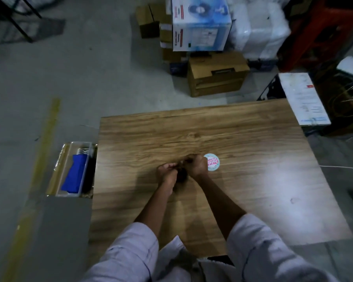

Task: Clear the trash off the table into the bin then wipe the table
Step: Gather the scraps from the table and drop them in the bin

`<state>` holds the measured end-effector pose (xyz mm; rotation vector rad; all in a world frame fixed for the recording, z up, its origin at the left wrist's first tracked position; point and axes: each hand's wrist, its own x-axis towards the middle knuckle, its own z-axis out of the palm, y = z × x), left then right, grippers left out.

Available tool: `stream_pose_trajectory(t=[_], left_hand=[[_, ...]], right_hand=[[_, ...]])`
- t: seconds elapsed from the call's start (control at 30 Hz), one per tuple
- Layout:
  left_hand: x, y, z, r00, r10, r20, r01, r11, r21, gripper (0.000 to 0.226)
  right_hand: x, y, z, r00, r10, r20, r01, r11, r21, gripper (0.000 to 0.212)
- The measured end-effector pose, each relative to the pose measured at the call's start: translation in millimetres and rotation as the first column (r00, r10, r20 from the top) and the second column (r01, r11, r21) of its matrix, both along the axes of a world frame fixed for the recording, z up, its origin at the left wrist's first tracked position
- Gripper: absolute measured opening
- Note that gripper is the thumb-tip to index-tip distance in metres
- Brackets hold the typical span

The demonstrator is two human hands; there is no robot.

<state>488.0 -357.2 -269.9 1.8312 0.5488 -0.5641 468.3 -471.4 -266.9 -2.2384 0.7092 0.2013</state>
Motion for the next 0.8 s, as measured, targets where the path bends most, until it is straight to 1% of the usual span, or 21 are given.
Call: stream_pose_trajectory(t=[0.1,0.17,0.23,0.33,0.47,0.6,0.67,0.73,0.8], left_hand=[[3,-13,15,0.998,0.061,-0.002,-0.060,0.977,-0.205,0.018],[3,-19,25,0.996,0.090,-0.016,-0.091,0.941,-0.327,0.013],[1,-24,34,0.992,0.118,-0.035,-0.122,0.906,-0.406,0.012],[-3,-29,45,0.992,0.116,-0.041,-0.122,0.883,-0.454,0.012],[-10,-30,59,0.992,0.115,-0.044,-0.121,0.858,-0.500,0.013],[-17,-26,69,0.998,0.055,-0.006,-0.049,0.830,-0.555,0.011],[-20,-26,74,0.999,0.011,0.036,0.010,0.836,-0.549,0.012],[-24,-27,80,0.996,-0.029,0.088,0.073,0.833,-0.549,0.019],[-26,-30,86,0.986,-0.079,0.146,0.147,0.823,-0.549,0.023]], right_hand=[[-11,5,19,0.974,-0.196,0.113,0.179,0.973,0.146,0.016],[-19,5,29,0.948,-0.272,0.167,0.232,0.947,0.223,0.017],[-25,3,38,0.928,-0.304,0.214,0.251,0.937,0.244,0.017],[-33,-5,52,0.924,-0.279,0.260,0.228,0.951,0.210,0.016],[-42,-17,66,0.945,-0.163,0.285,0.143,0.986,0.091,0.019],[-53,-24,77,0.954,-0.099,0.283,0.100,0.995,0.010,0.026],[-58,-25,81,0.951,-0.118,0.286,0.119,0.993,0.016,0.022],[-64,-28,84,0.937,-0.199,0.288,0.188,0.980,0.068,0.015],[-73,-34,88,0.919,-0.264,0.292,0.230,0.962,0.148,0.020]])
